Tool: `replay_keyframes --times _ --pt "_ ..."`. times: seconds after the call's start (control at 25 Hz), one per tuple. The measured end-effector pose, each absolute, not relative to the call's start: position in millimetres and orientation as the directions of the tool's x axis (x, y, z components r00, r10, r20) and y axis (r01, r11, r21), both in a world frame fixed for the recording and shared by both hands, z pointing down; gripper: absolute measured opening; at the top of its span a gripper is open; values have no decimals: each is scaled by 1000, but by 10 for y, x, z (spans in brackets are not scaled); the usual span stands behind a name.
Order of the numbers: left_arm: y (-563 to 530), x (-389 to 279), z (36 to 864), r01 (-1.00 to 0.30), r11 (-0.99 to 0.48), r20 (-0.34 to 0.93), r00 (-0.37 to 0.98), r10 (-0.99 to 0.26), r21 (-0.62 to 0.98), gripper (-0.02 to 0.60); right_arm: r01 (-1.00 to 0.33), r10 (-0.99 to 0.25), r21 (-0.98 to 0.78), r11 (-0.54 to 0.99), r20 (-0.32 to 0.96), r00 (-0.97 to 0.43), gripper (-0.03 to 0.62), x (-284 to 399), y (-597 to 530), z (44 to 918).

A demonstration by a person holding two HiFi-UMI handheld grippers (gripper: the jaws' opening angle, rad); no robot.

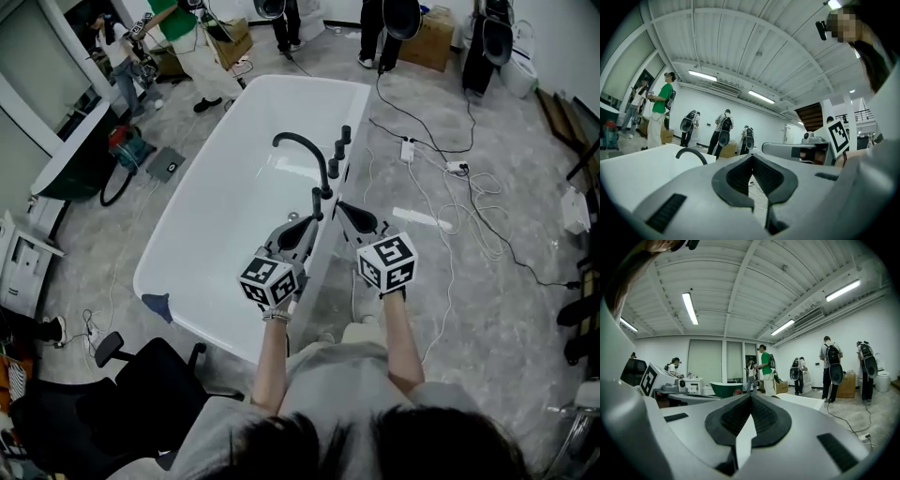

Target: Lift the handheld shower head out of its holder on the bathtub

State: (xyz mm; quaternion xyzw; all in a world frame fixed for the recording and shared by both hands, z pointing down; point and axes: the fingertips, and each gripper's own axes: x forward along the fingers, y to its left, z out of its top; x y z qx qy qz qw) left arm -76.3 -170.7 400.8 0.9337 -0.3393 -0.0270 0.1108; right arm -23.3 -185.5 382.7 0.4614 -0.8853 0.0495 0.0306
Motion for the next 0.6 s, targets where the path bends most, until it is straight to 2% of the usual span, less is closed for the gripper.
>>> replay_keyframes --times 0.2,0.6 --pt "-1832 -683 4202 -679 -680 49 717 -695 276 5 -790 -782 -65 609 112 -613 0 -172 -2127 3878" --pt "-2118 -556 4525 -777 -536 87 591 -802 332 5 -678 -648 -92 729 224 -727 0 -115 -2417 4388"
